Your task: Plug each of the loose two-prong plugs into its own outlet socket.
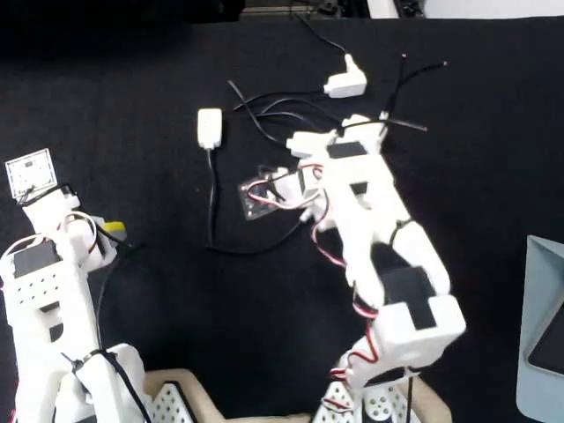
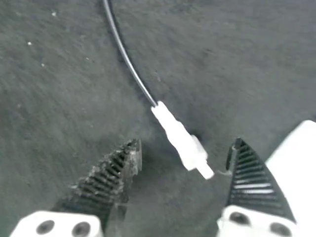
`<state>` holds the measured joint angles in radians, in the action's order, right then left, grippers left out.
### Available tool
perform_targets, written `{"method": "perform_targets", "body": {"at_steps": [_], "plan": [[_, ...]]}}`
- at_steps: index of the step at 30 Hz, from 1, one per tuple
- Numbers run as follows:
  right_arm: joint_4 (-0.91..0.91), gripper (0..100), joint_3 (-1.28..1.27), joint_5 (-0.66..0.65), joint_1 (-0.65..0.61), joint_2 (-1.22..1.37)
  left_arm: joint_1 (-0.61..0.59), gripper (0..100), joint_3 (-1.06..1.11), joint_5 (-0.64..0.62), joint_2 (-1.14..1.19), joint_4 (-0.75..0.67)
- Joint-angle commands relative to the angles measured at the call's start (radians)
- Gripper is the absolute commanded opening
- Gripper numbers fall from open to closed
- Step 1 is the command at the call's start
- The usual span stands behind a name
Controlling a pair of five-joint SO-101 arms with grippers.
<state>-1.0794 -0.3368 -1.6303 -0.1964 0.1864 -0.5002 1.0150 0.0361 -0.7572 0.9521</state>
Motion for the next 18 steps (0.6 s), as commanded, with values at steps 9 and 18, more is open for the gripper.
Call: {"method": "perform_targets", "body": {"at_steps": [9, 18], "plan": [[0.015, 9.1, 0.105, -0.095, 0.057, 0.122, -0.008, 30, -0.007, 0.0, -0.02, -0.018], [-0.006, 1.1, 0.142, 0.153, 0.051, 0.082, -0.004, 30, -0.01, 0.0, -0.02, -0.018]]}}
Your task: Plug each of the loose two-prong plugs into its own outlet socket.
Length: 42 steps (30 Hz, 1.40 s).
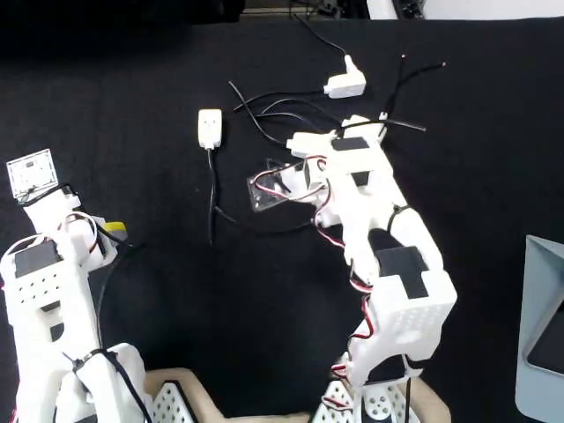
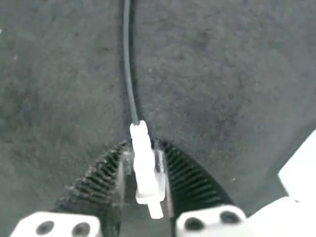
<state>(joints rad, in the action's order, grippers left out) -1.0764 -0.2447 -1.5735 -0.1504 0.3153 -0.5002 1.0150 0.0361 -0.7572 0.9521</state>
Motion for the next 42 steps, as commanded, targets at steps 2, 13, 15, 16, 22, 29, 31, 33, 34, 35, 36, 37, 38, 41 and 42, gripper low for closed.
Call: {"method": "perform_targets", "body": {"at_steps": [2, 13, 15, 16, 22, 29, 31, 33, 34, 35, 36, 37, 38, 41, 42], "plan": [[-0.038, 1.1, 0.054, 0.213, -0.034, -0.054, -0.004, 30, -0.008, 0.0, -0.02, -0.018], [-0.114, 11.2, 0.05, 0.801, -0.176, -0.059, -0.004, 30, -0.005, 0.0, -0.021, -0.018], [-0.124, 11.3, 0.05, 0.796, -0.18, -0.059, -0.004, 30, -0.005, 0.0, -0.02, -0.018], [-0.124, 11.3, 0.05, 0.793, -0.18, -0.059, -0.004, 30, -0.005, 0.0, -0.02, -0.018], [-0.129, 11.6, 0.048, 0.783, -0.169, -0.054, -0.002, 30, -0.005, 0.0, -0.02, -0.018], [-0.132, 11.4, 0.045, 0.7, -0.14, -0.053, -0.002, 30, -0.007, -0.003, -0.02, -0.018], [-0.138, 10.9, 0.035, 0.684, -0.14, -0.053, -0.002, 30, -0.008, -0.005, -0.02, -0.018], [-0.138, 9.4, 0.031, 0.684, -0.14, -0.054, -0.002, 30, -0.008, -0.005, -0.02, -0.018], [-0.138, 9.4, 0.031, 0.684, -0.14, -0.056, -0.002, 30, -0.007, -0.003, -0.02, -0.018], [-0.147, 10.3, 0.035, 0.684, -0.129, -0.059, -0.002, 30, -0.007, -0.003, -0.02, -0.018], [-0.161, 11.8, 0.039, 0.684, -0.118, -0.061, -0.002, 30, -0.005, -0.003, -0.02, -0.018], [-0.178, 13.6, 0.05, 0.678, -0.112, -0.061, -0.002, 30, -0.005, -0.003, -0.02, -0.018], [-0.196, 15.0, 0.059, 0.678, -0.107, -0.059, -0.002, 30, -0.005, -0.002, -0.02, -0.018], [-0.212, 14.0, 0.064, 0.675, -0.101, -0.054, -0.002, 30, -0.007, -0.003, -0.02, -0.018], [-0.21, 12.6, 0.062, 0.661, -0.103, -0.053, -0.002, 30, -0.008, -0.003, -0.02, -0.018]]}}
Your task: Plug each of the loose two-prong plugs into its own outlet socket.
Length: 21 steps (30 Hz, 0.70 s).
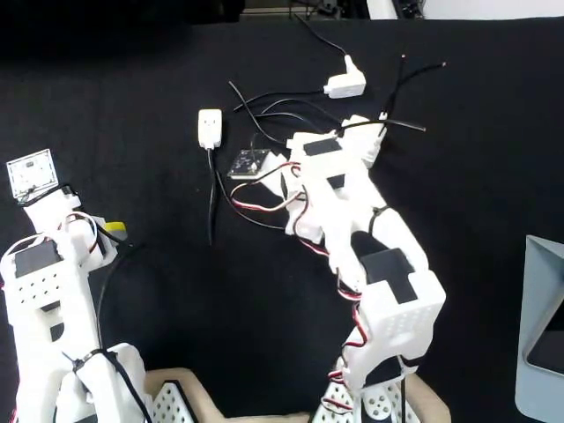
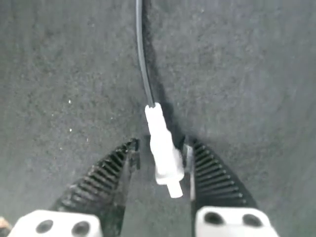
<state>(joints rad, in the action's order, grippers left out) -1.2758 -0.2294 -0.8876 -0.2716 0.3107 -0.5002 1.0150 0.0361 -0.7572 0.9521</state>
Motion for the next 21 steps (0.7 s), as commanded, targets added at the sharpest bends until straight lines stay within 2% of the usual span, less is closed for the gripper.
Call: {"method": "perform_targets", "body": {"at_steps": [1, 6, 9, 17, 21], "plan": [[-0.008, 11.1, 0.044, -0.043, 0.018, -0.047, -0.002, 30, -0.008, -0.003, -0.02, -0.018], [-0.008, 7.2, 0.044, -0.069, 0.023, -0.047, -0.002, 30, -0.005, -0.002, -0.02, -0.018], [-0.008, 1.3, 0.047, -0.074, 0.031, -0.051, -0.002, 30, -0.005, -0.002, -0.02, -0.018], [-0.06, 1.1, 0.059, -0.1, 0.034, -0.216, 0.002, 30, -0.007, 0.0, -0.029, -0.014], [-0.078, 1.1, 0.059, -0.006, 0.029, -0.348, 0.068, 30, -0.015, 0.0, -0.029, -0.012]]}}
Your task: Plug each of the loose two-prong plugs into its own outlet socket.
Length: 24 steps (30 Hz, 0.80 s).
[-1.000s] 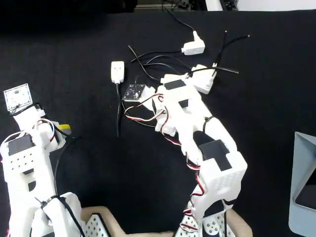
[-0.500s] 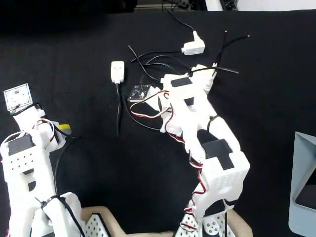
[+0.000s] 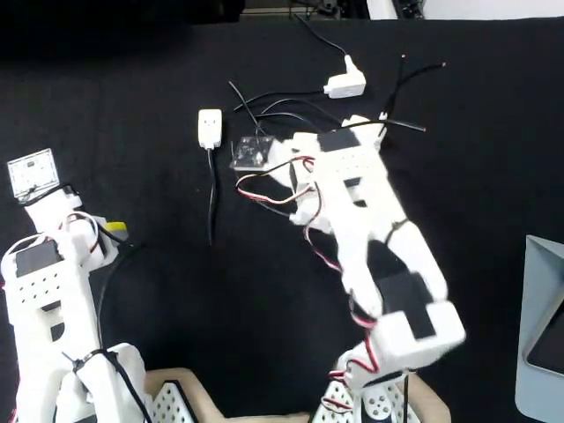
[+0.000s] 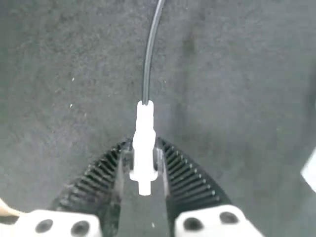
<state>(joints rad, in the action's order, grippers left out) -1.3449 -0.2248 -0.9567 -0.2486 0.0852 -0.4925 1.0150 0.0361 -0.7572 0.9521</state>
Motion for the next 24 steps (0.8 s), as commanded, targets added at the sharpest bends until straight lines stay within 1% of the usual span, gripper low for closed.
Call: {"method": "perform_targets", "body": {"at_steps": [1, 5, 12, 15, 17, 19, 22, 24], "plan": [[-0.008, 1.1, 0.054, 0.091, -0.002, -0.151, 0.082, 30, -0.018, 0.0, -0.031, -0.012], [-0.002, 1.1, 0.027, 0.247, -0.051, -0.249, 0.134, 30, -0.056, -0.006, -0.031, -0.009], [0.084, 1.1, -0.108, 0.674, -0.206, -0.407, 0.216, 30, -0.079, -0.008, -0.031, -0.017], [0.16, 1.1, -0.182, 0.792, -0.285, -0.475, 0.243, 30, -0.081, -0.009, -0.031, -0.018], [0.241, 1.1, -0.249, 0.839, -0.341, -0.532, 0.259, 30, -0.093, -0.012, -0.031, -0.018], [0.348, 1.1, -0.329, 0.908, -0.382, -0.604, 0.255, 30, -0.105, -0.063, -0.031, -0.023], [0.554, 1.1, -0.49, 1.0, -0.411, -0.728, 0.257, 30, -0.124, -0.138, -0.031, -0.034], [0.674, 1.1, -0.605, 1.017, -0.42, -0.809, 0.26, 30, -0.139, -0.157, -0.031, -0.034]]}}
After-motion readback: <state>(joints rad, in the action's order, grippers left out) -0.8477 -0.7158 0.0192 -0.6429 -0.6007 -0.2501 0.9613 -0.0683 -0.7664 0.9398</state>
